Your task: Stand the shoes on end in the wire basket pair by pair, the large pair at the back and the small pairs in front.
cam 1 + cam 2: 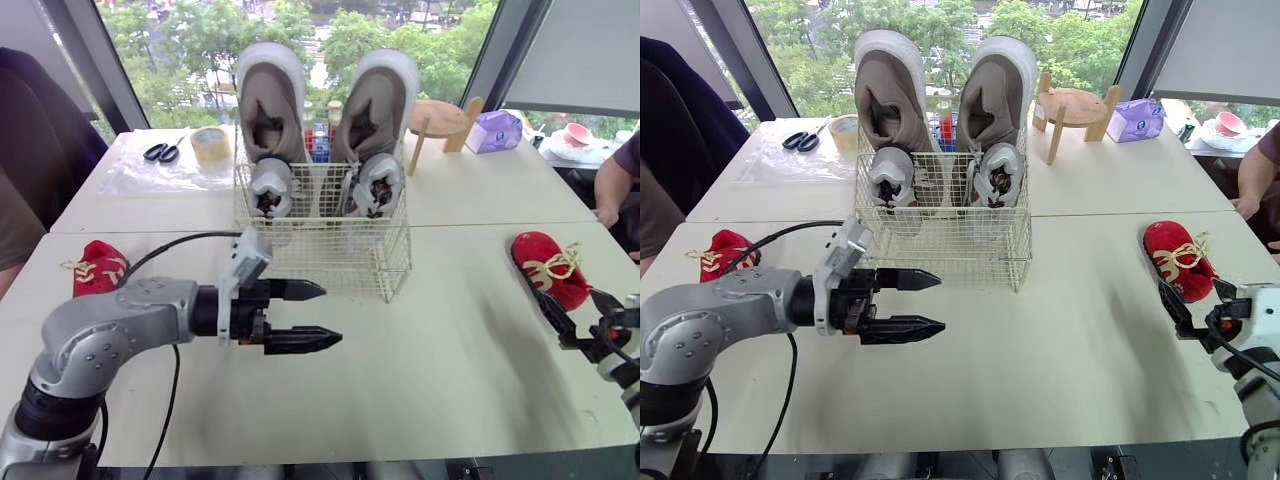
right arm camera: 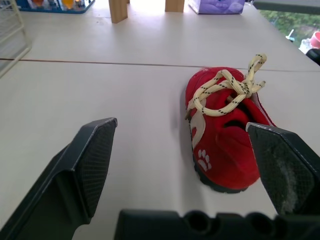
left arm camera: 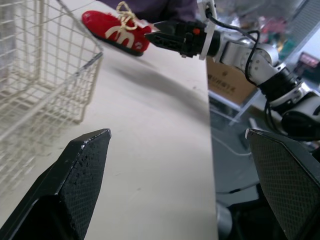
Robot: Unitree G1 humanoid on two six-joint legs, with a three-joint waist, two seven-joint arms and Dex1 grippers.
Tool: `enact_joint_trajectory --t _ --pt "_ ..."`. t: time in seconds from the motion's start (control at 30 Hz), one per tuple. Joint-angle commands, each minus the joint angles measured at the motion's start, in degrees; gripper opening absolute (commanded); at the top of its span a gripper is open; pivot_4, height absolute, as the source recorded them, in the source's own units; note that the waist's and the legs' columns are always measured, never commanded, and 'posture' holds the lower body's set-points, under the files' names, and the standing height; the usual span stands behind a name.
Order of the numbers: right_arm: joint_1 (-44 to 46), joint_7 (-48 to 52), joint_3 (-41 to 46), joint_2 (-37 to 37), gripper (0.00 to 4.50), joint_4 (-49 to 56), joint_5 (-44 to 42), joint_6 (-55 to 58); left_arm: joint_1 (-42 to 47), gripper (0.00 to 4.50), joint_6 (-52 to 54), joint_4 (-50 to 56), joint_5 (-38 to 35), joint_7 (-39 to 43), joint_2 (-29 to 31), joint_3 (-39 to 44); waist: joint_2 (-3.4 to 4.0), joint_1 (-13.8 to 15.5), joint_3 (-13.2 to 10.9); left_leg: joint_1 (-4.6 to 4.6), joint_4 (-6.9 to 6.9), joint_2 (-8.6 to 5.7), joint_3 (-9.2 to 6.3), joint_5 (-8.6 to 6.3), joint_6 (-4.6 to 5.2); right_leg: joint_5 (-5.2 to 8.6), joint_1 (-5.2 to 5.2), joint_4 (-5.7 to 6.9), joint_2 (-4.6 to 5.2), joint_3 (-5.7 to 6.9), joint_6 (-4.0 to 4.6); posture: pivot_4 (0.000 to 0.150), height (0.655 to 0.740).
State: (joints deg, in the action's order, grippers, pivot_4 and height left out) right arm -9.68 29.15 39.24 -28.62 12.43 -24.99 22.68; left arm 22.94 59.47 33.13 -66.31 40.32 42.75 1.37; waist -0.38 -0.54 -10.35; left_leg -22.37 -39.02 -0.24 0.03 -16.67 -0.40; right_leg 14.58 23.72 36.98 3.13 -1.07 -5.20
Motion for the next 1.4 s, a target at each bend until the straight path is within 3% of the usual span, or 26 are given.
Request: enact_joint_trajectory --t 0.03,0.43,0.53,0.7,0.77,0.87,1.07,1.23,1.4 --pt "2.66 -1.16 -0.80 -0.80 4.50 -5.00 2.13 -5.28 0.85 4.46 -0.77 0.61 0.12 0.30 0.89 1.29 0.00 -0.06 0.00 0.00 0.00 0.00 0.00 0.00 0.00 0.00 0.00 0.00 0.00 0.00 0.00 0.150 0.7400" --pt "17.28 0.27 -7.44 -3.26 4.50 -30.15 5.95 -16.98 -0.39 4.46 -0.75 1.68 -0.37 -1.59 2.34 3.49 -0.01 -0.45 0.00 0.10 0.00 0.00 0.00 0.00 0.01 -0.01 -0.09 0.00 0.01 -0.02 -0.01 0.150 0.7400" --pt "20.66 1.15 -8.97 -4.34 3.56 -36.83 7.14 -19.98 -0.50 4.50 -0.68 2.00 -0.60 -1.92 3.19 4.41 -0.01 -0.59 0.00 0.12 0.00 0.02 0.00 0.00 0.01 -0.02 -0.10 0.00 0.00 -0.07 -0.03 0.150 0.7400" --pt "22.72 2.22 -10.69 -4.76 1.05 -40.67 7.36 -22.60 0.94 4.50 -1.22 3.69 2.87 -9.85 4.76 7.69 -0.04 -0.59 -0.02 0.21 0.00 0.05 0.00 -0.01 0.01 -0.03 -0.19 -0.01 -0.02 -0.09 -0.04 0.150 0.7400" --pt "23.34 1.47 -9.01 -4.55 0.22 -37.29 4.54 -21.76 3.25 4.50 -0.49 2.06 0.10 -10.88 5.53 10.11 -0.05 -0.56 -0.02 0.23 0.00 0.05 0.00 -0.01 0.01 -0.08 -0.22 -0.01 -0.01 -0.10 -0.14 0.150 0.7400" --pt "27.15 0.76 -5.29 -5.25 0.22 -29.33 -3.31 -17.52 6.09 4.50 0.28 -5.02 -9.01 -11.41 5.62 16.34 0.11 -0.61 -0.12 0.22 0.00 0.04 0.00 -0.01 0.01 -0.10 -0.19 0.01 -0.01 -0.10 -0.17 0.150 0.7400" --pt "35.83 2.43 -4.33 -10.82 0.22 -19.91 -12.73 -7.53 11.61 4.50 1.34 -16.13 -26.04 -14.00 5.70 20.49 0.50 -0.22 -0.19 0.05 0.02 0.00 0.01 -0.01 0.03 -0.10 0.02 0.07 0.04 -0.02 -0.20 0.150 0.7400" --pt "41.64 4.29 -3.03 -14.08 0.22 -13.37 -22.61 0.20 13.66 4.50 -1.91 -18.77 -31.32 -20.14 5.33 21.94 0.29 -0.03 -0.19 -0.03 0.01 -0.03 -0.21 -0.02 0.04 -0.08 -0.05 -0.02 0.09 -0.01 -0.23 0.150 0.7400" --pt "50.99 6.22 -4.82 -18.02 0.22 -6.03 -33.21 8.22 23.56 4.50 -3.78 -28.93 -35.55 -24.74 5.29 21.78 0.36 -0.09 -0.24 -0.05 -0.01 -0.10 -0.16 -0.02 0.04 -0.09 0.01 0.05 0.15 -0.02 -0.23 0.150 0.7400"
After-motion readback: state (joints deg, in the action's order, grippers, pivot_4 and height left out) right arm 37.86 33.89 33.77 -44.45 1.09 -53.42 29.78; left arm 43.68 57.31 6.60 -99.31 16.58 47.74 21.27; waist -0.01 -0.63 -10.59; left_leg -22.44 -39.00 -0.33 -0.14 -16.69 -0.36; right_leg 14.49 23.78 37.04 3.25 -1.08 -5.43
